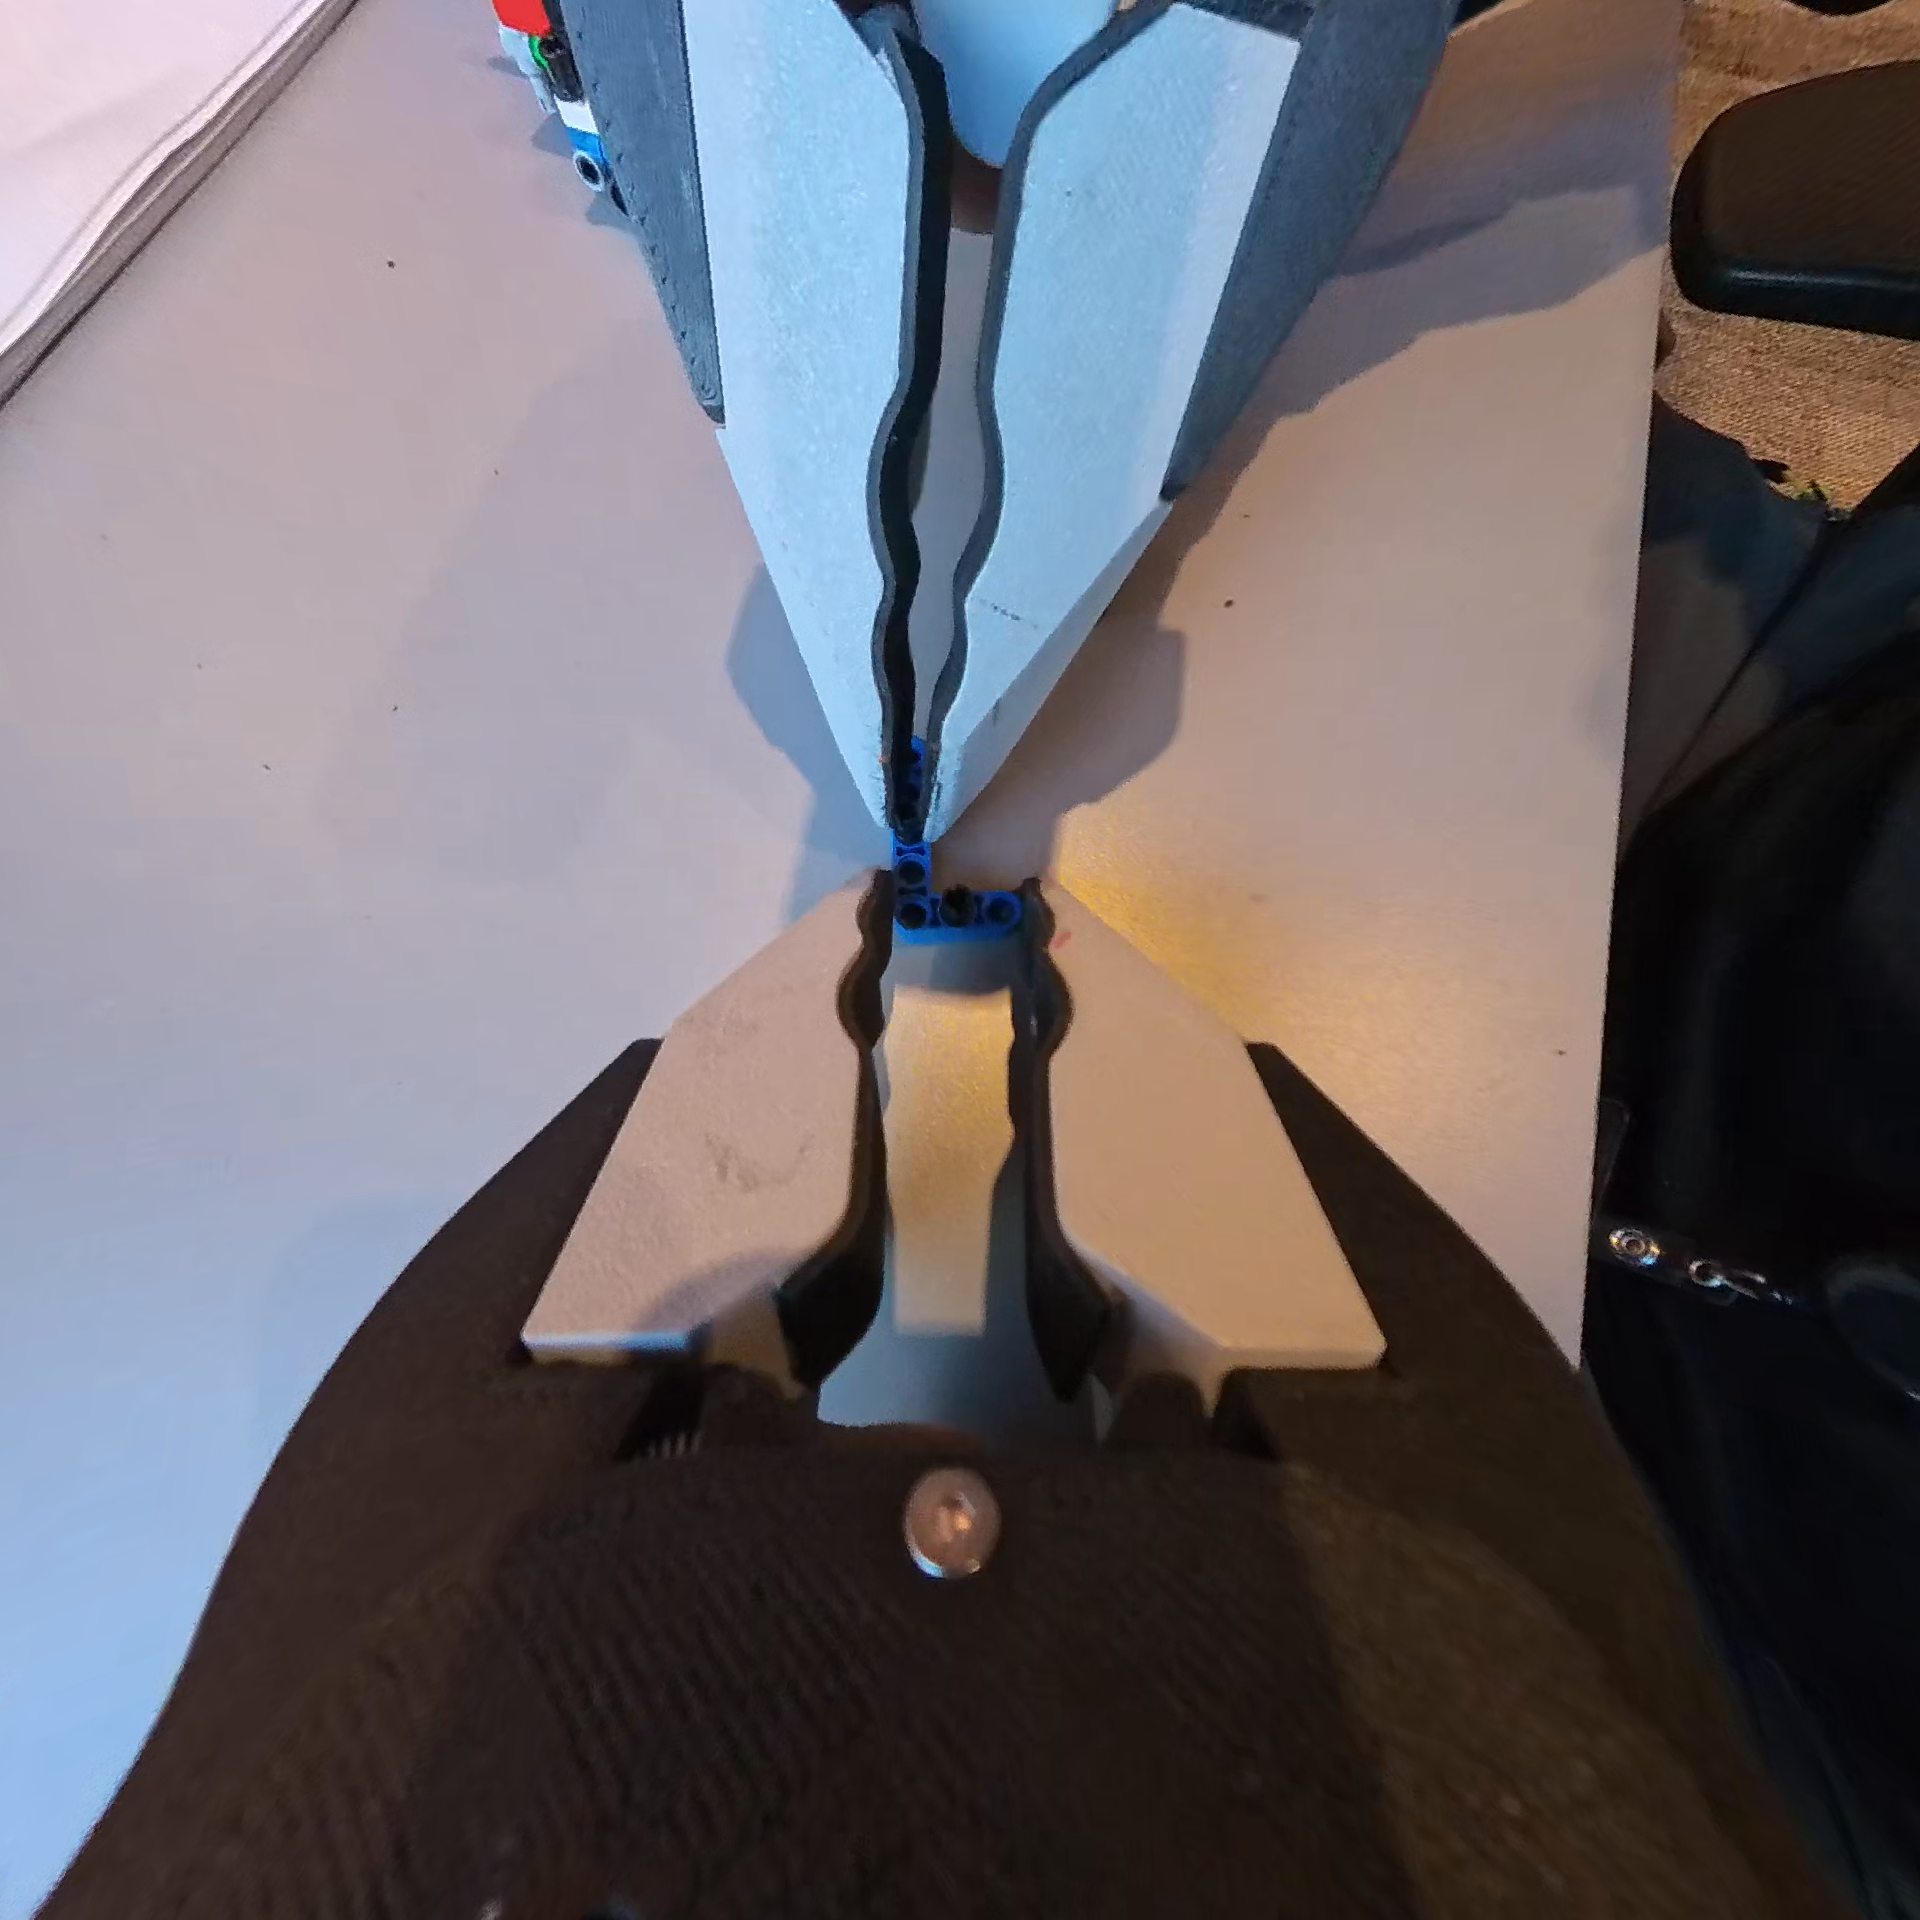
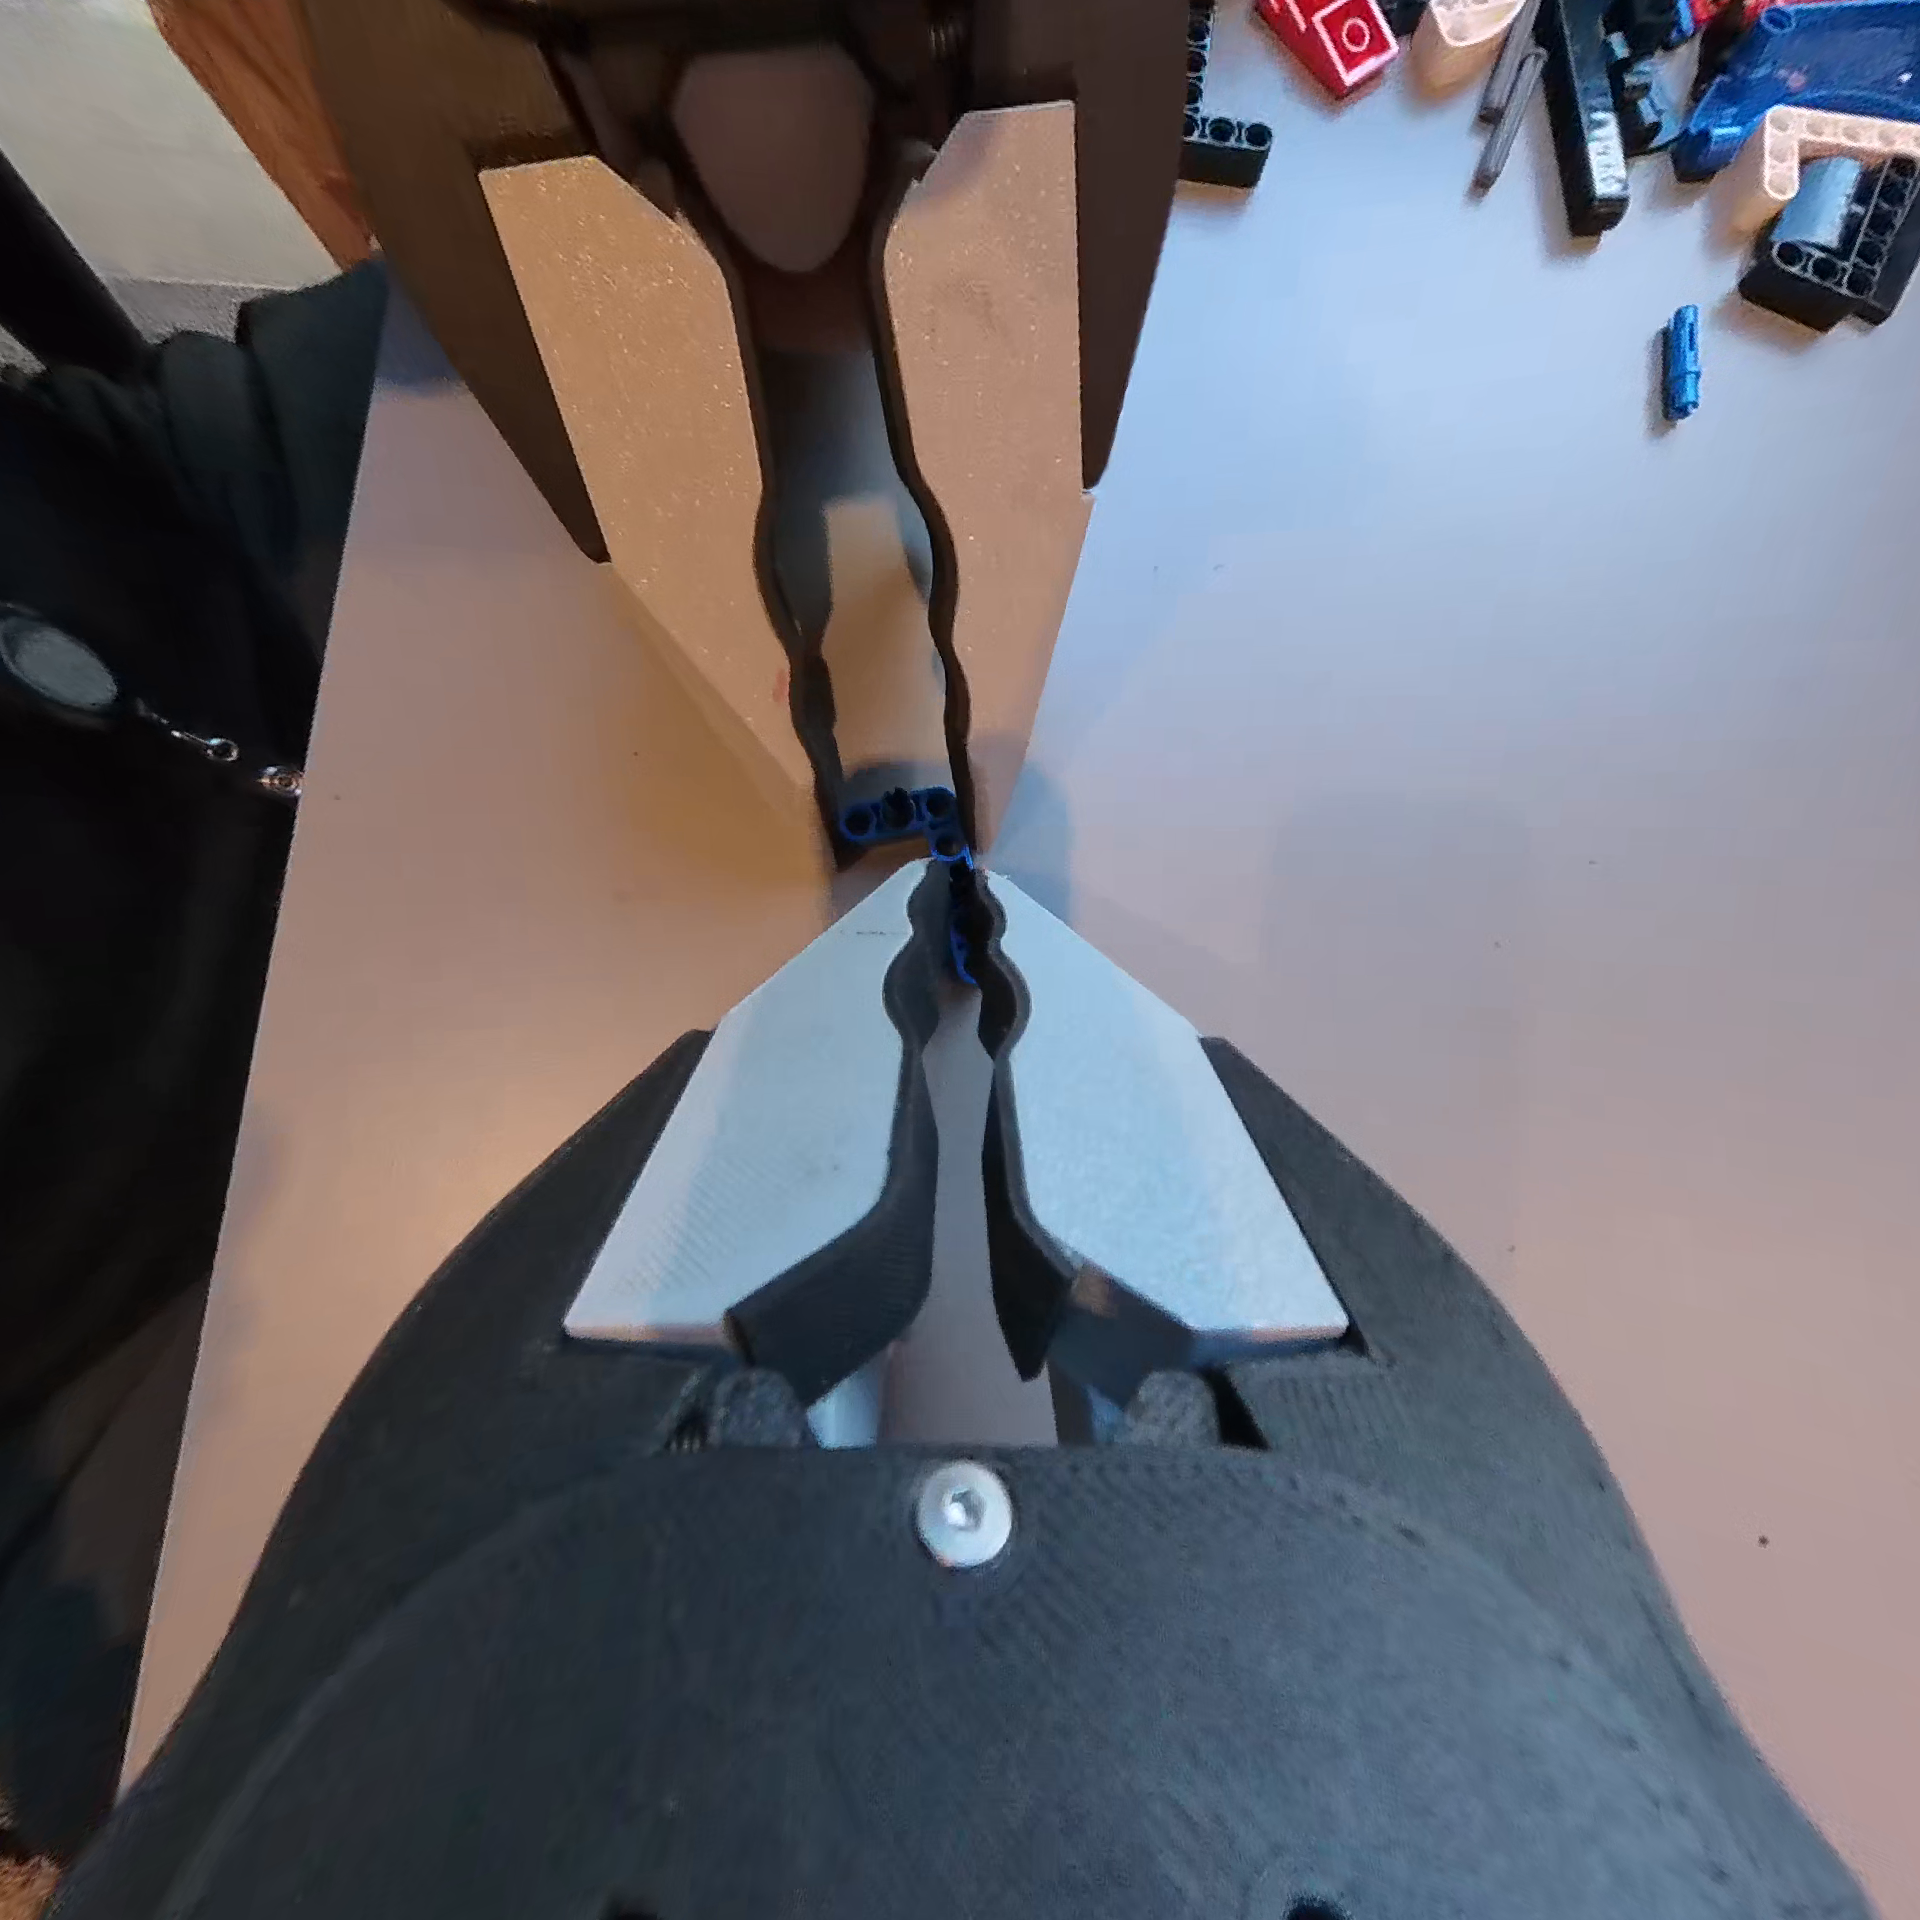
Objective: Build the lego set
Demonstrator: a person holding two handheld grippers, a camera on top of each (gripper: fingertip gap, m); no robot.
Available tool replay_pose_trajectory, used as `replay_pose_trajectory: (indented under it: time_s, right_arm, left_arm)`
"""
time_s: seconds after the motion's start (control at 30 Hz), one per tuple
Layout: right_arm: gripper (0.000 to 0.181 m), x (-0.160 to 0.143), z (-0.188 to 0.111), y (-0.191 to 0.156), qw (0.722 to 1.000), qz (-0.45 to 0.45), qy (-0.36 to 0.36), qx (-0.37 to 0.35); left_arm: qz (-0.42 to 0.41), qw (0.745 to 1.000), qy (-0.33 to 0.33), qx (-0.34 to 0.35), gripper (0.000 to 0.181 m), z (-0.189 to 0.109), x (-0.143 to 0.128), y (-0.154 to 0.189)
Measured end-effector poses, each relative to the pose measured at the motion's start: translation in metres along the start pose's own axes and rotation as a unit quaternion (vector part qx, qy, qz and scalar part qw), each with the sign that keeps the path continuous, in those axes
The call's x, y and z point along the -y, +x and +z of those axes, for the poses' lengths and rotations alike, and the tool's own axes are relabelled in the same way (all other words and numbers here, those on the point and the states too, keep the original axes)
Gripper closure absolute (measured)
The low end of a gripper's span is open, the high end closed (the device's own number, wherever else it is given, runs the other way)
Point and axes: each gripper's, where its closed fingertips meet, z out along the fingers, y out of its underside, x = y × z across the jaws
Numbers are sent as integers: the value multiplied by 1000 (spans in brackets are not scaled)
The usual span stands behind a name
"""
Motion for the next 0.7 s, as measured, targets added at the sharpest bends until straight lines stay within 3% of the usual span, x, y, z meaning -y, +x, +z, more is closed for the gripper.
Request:
replay_pose_trajectory:
  time_s: [0.2,0.3,0.4,0.43,0.7]
  right_arm:
    - [181,2,1,3,1000,-1,-5,-15]
    - [168,6,-4,4,999,28,31,-16]
    - [170,14,-15,6,997,42,69,-17]
    - [181,14,-17,6,997,37,68,-21]
    - [181,10,-8,8,999,-3,26,-47]
  left_arm:
    - [-6,1000,-1,3,159,0,0,-2]
    - [-5,1000,0,3,160,0,0,-2]
    - [-6,1000,-1,2,159,0,0,-2]
    - [-6,1000,0,2,159,0,0,-2]
    - [-8,1000,-1,0,159,1,0,-2]
